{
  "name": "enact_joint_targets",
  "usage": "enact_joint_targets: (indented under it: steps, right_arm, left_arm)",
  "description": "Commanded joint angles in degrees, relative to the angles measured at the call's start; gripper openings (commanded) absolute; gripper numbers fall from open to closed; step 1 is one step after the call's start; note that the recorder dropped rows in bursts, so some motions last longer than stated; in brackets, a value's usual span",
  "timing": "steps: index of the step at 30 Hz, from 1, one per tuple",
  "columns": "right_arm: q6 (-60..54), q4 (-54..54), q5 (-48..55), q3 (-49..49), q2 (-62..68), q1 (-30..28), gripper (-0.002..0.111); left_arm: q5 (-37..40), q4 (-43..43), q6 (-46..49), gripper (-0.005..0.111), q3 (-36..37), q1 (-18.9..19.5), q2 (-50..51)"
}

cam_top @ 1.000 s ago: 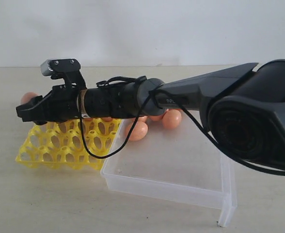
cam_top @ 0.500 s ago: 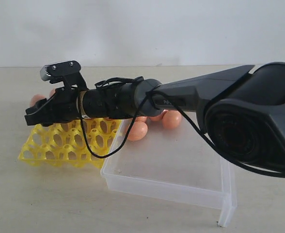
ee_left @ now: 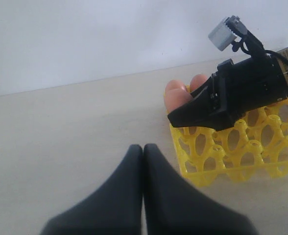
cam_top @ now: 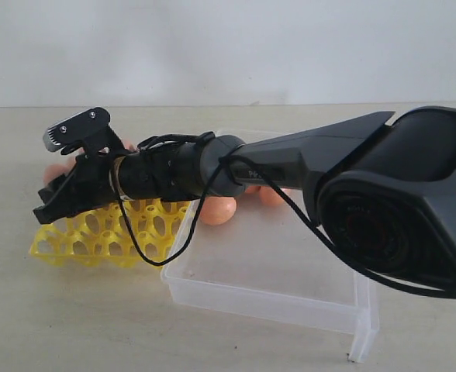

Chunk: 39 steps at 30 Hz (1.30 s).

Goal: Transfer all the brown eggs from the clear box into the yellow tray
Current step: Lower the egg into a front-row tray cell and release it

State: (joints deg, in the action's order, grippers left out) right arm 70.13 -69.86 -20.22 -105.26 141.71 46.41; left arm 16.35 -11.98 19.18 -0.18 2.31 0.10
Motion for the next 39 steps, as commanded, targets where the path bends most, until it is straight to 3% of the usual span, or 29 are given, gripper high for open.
enact_joint_targets:
  steps: [1,5,23,29,39]
  right_arm:
    - [-1.8,0.0,2.3,-0.1,0.2,0.0,0.021]
    - [-1.9,0.0,1.7,-0.1,0.2,0.0,0.042]
    - [-1.8,-0.5,1.2,-0.1,0.2,0.0,0.042]
    - [-1.7,-1.5,1.2,-0.1,0.2,0.0,0.063]
    - [-1.6,-1.5,1.7,-0.1,0.1,0.0,0.062]
  left_arm:
    - [-0.2,-0.1,-0.6,-0.004,0.2,-0.2,-0.1]
    - [-0.2,-0.1,-0.6,-0.004,0.2,-0.2,-0.1]
    - [-0.2,-0.1,-0.6,-0.004,0.2,-0.2,-0.1]
    - [-0.2,-0.1,-0.6,-0.004,0.2,-0.2,-0.1]
    - [-0.2,-0.1,-0.6,-0.004,0.2,-0.2,-0.1]
